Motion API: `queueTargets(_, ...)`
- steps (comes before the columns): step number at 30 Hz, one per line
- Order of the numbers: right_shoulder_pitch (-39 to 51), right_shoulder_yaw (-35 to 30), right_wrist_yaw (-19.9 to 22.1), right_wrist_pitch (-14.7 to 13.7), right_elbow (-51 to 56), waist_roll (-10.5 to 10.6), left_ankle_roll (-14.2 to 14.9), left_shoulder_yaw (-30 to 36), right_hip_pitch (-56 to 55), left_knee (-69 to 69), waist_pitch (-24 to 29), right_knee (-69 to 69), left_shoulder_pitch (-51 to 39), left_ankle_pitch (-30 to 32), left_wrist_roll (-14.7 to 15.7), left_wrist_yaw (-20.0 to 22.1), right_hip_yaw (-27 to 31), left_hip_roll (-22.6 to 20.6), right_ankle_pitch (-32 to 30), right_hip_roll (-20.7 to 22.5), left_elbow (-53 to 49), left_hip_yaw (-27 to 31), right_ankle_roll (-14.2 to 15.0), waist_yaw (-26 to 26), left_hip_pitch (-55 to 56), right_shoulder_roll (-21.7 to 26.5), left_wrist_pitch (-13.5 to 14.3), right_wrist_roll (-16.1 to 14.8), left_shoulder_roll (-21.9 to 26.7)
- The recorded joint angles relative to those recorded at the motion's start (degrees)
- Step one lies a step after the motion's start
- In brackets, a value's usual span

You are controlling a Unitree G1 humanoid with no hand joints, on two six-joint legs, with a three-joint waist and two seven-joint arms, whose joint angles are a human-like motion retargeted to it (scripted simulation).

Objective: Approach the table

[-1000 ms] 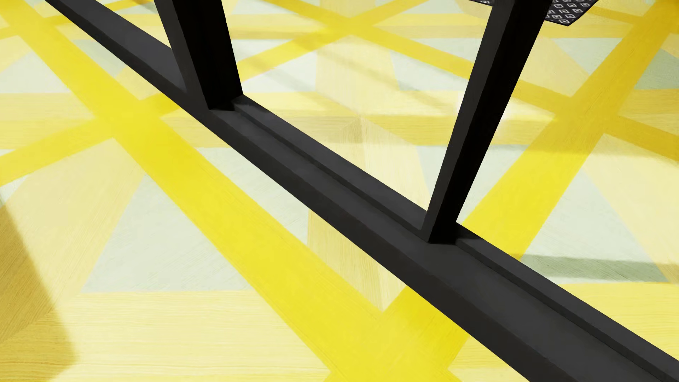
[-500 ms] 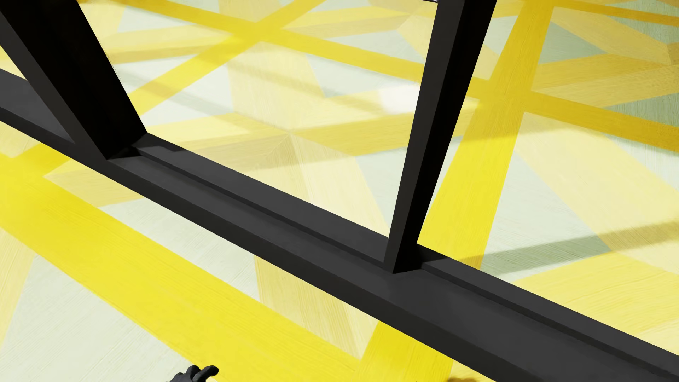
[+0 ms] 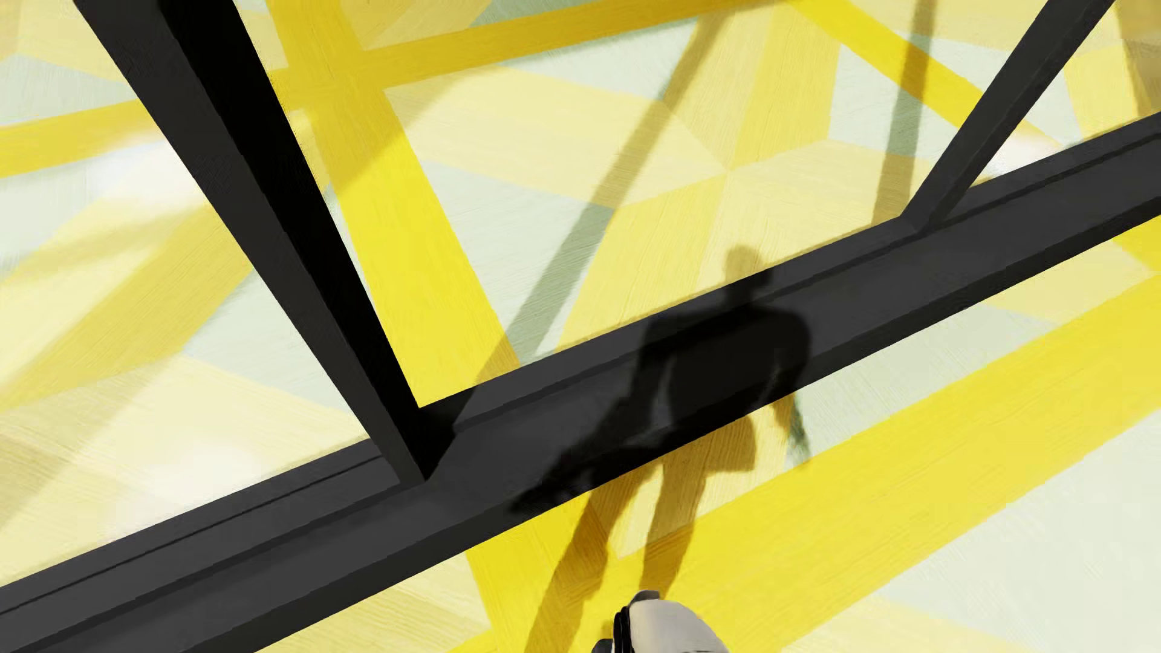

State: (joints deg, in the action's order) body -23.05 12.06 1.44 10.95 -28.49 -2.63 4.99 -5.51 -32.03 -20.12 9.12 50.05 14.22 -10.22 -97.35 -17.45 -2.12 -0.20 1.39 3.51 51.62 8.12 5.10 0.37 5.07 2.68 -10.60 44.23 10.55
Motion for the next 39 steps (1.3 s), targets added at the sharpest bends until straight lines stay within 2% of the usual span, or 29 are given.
queueTargets(2,-3.12,4.17,-0.16,5.27,-6.38,-0.72,0.32,1.71,0.51,2.43,-0.67,-8.32,-7.44,-0.01,-4.8,-1.74,-0.65,0.93,-1.09,-3.54,0.79,-3.15,-0.53,-0.99,-2.2,1.3,-0.57,0.14,4.24)
queueTargets(4,-5.23,7.97,1.01,10.69,-12.64,-0.65,0.67,7.68,3.47,4.45,-1.27,-22.63,-15.15,-0.21,-10.22,-0.67,2.1,1.75,-2.71,-6.53,-0.06,-5.73,-0.43,-1.83,-4.32,2.39,3.13,1.73,6.23)
queueTargets(5,-5.97,7.81,1.25,12.05,-15.08,-0.43,0.86,11.34,4.96,4.94,-1.41,-29.77,-19.15,-0.62,-12.22,0.19,3.12,2.13,-3.1,-8.46,-0.97,-7.26,-1.03,-2.16,-5.27,3.15,5.82,4.39,6.22)
queueTargets(7,-6.34,5.66,-0.64,11.16,-17.51,0.0,1.39,15.8,5.47,4.96,-1.23,-37.99,-25.45,-2.03,-12.26,3.27,0.08,2.77,-2.79,-13.48,-4.85,-11.56,-2.55,-2.51,-7.14,4.37,8.89,10.35,3.56)
queueTargets(8,-5.59,5.95,-2.2,9.5,-17.25,0.14,1.85,16.77,4.33,4.58,-0.96,-38.5,-27.33,-3.01,-10.85,5.23,-3.9,3.2,-2.24,-15.92,-7.77,-14.46,-3.31,-2.61,-8.09,4.37,9.01,11.12,1.42)
queueTargets(11,-0.88,7.48,-5.79,4.41,-13.38,0.49,4.42,19.79,0.51,3.18,0.19,-33.36,-29.13,-6.16,-3.6,13.7,-16.07,5.47,-0.99,-20.55,-19.13,-24.46,-7.16,-3.17,-11.63,2.59,7.59,8.94,-4.37)
queueTargets(13,1.16,4.49,-4.35,0.82,-8.7,0.69,7.22,21.56,-0.29,1.29,0.82,-27.01,-29.32,-7.56,4.17,17.02,-23.77,7.76,1.45,-21.62,-24.93,-30.15,-9.02,-3.9,-13.93,0.08,7.8,9.02,-6.42)
queueTargets(14,1.3,2.27,-3.88,-1.38,-6.15,0.83,8.51,22.15,0.43,-0.4,0.97,-24.32,-29.34,-7.44,8.27,17.04,-27.03,9.26,2.65,-21.23,-26.62,-32.15,-9.3,-4.35,-14.82,-1.72,8.13,8.93,-6.58)
queueTargets(15,1.05,0.0,-4.16,-3.35,-3.92,1.06,9.15,22.66,1.45,-3.19,1.06,-22.82,-29.18,-5.9,11.6,16.48,-29.15,11.15,2.2,-19.74,-27.7,-33.37,-10.65,-4.83,-15.28,-3.87,8.0,8.39,-6.04)
queueTargets(16,0.72,-2.45,-5.04,-4.85,-2.49,1.45,9.2,22.97,2.02,-8.01,1.2,-21.85,-28.58,-2.71,13.5,15.81,-30.13,13.64,0.95,-17.19,-28.23,-33.79,-13.65,-5.2,-14.95,-6.05,7.26,7.75,-4.8)
queueTargets(17,0.36,-4.65,-5.99,-5.7,-2.2,2.09,9.2,22.75,1.96,-15.27,1.39,-19.53,-27.19,1.93,13.99,15.51,-29.56,16.97,2.16,-14.02,-28.09,-33.29,-16.08,-5.35,-13.74,-7.98,5.76,6.77,-3.29)
queueTargets(18,0.0,-5.51,-6.54,-4.99,-2.88,2.96,8.97,21.8,2.17,-24.53,1.59,-16.54,-25.07,7.27,14.13,15.37,-28.17,20.76,5.16,-10.64,-26.99,-31.11,-16.7,-5.09,-11.64,-9.54,3.78,4.77,-2.33)
queueTargets(19,-0.22,-5.6,-6.79,-3.21,-3.99,3.96,6.4,20.13,3.47,-34.29,1.8,-14.65,-22.78,12.35,14.51,15.27,-26.61,23.53,8.07,-7.25,-24.66,-26.82,-16.83,-4.42,-8.35,-10.02,1.5,3.06,-2.33)
queueTargets(20,-0.19,-6.46,-7.39,-2.01,-5.19,4.94,2.21,17.75,5.86,-43.13,1.99,-14.21,-20.66,15.09,15.33,15.25,-24.91,23.89,10.37,-4.04,-21.21,-21.31,-16.82,-3.57,-3.9,-8.98,-1.08,3.33,-3.12)
queueTargets(22,1.27,-9.11,-8.23,-0.74,-7.91,6.23,-0.55,10.47,12.13,-55.13,2.07,-16.65,-15.62,11.2,19.58,14.98,-20.15,19.96,12.9,1.56,-13.37,-12.36,-16.38,-2.09,5.73,-4.3,-7.13,8.91,-6.09)
queueTargets(23,2.64,-8.98,-7.92,0.36,-9.26,6.5,-0.91,6.81,15.56,-57.63,1.91,-18.75,-12.38,10.8,22.45,13.95,-16.95,18.21,13.59,3.73,-10.18,-10.23,-16.03,-1.42,10.07,-2.25,-9.73,11.32,-7.49)
queueTargets(24,4.31,-7.66,-7.2,1.71,-10.3,6.61,-1.25,4.46,18.88,-57.9,1.68,-20.67,-8.69,11.14,24.79,12.35,-13.51,17.06,14.31,5.45,-7.96,-9.05,-15.7,-0.69,14.21,-0.91,-11.01,12.09,-8.23)
queueTargets(26,8.41,-4.22,-4.94,2.56,-11.96,6.64,-4.33,4.11,24.79,-51.95,1.23,-23.37,0.04,10.38,26.51,9.49,-6.38,17.22,16.2,7.5,-6.81,-10.3,-15.31,0.81,21.53,1.0,-9.79,10.25,-8.24)
queueTargets(28,12.72,-2.48,-3.78,1.48,-12.62,6.8,-7.41,7.24,30.24,-36.71,1.08,-25.9,7.33,10.42,24.01,8.63,-0.23,17.81,18.14,8.34,-5.85,-16.36,-15.08,2.15,26.0,3.24,-5.67,7.68,-7.59)
queueTargets(29,14.37,-2.36,-2.7,1.08,-12.61,6.95,-6.2,8.78,33.19,-25.37,1.11,-27.86,9.79,11.95,21.88,7.66,1.86,15.63,18.79,8.31,-4.91,-18.73,-14.96,2.67,27.03,4.12,-3.82,7.02,-7.33)
queueTargets(30,15.55,-2.42,-1.32,0.92,-12.5,7.11,-3.34,9.8,36.24,-12.18,1.17,-30.22,11.28,13.75,19.72,5.52,3.21,11.05,19.08,8.01,-3.8,-18.12,-14.87,3.05,27.41,4.62,-2.44,6.62,-7.17)
queueTargets(32,16.98,-2.85,0.44,1.07,-12.79,7.22,3.62,9.96,42.02,10.5,1.32,-33.75,12.32,13.4,15.78,-0.59,4.23,0.52,19.43,7.1,-2.6,-9.21,-14.91,3.47,26.62,4.37,-0.82,6.01,-6.78)
queueTargets(33,17.42,-3.1,0.36,1.39,-13.56,7.23,5.21,9.04,44.57,13.12,1.45,-33.91,12.27,12.01,14.17,-2.66,3.81,-2.54,19.6,6.78,-2.95,-7.72,-15.21,3.47,26.5,3.77,-0.42,5.5,-6.56)
queueTargets(34,17.62,-3.82,-0.26,1.69,-14.59,7.13,4.22,7.37,46.87,10.32,1.57,-32.84,12.02,13.39,13.09,-2.99,2.89,-4.59,19.19,6.57,-3.97,-8.42,-15.54,3.5,26.52,3.11,-0.49,5.46,-6.54)
queueTargets(35,17.57,-5.37,-1.45,1.9,-15.63,6.76,0.24,4.94,48.82,5.78,1.67,-30.81,11.72,16.8,12.83,-1.53,2.08,-6.27,17.38,6.26,-5.58,-8.06,-15.59,3.83,26.38,2.51,-1.01,6.37,-6.92)
queueTargets(36,17.57,-7.69,-2.94,1.82,-16.42,6.12,-3.04,1.66,49.74,1.92,1.78,-27.51,11.42,20.42,13.7,1.5,1.65,-6.78,13.72,5.84,-7.67,-8.07,-15.22,4.37,25.75,1.87,-2.22,8.24,-7.9)
queueTargets(37,17.79,-9.87,-3.75,1.6,-16.69,5.23,-6.11,-2.29,48.84,-2.57,1.93,-21.49,10.96,21.18,16.04,5.42,1.42,-5.95,8.65,5.3,-9.76,-9.31,-13.28,4.87,25.33,0.94,-3.96,10.39,-9.45)
queueTargets(38,18.05,-11.33,-3.61,1.71,-16.38,4.16,-8.89,-6.13,45.75,-6.91,2.1,-12.3,9.91,18.09,19.48,9.44,1.11,-4.72,3.12,4.35,-11.11,-10.93,-7.98,5.16,25.08,-0.25,-5.75,12.32,-11.21)
queueTargets(39,18.17,-12.03,-3.01,1.66,-15.31,3.04,-9.84,-8.96,41.12,-9.17,2.22,-1.5,7.95,14.74,22.91,12.32,-0.08,-3.47,-2.46,2.4,-11.16,-12.53,-2.36,5.2,23.64,-1.5,-7.48,13.46,-12.56)
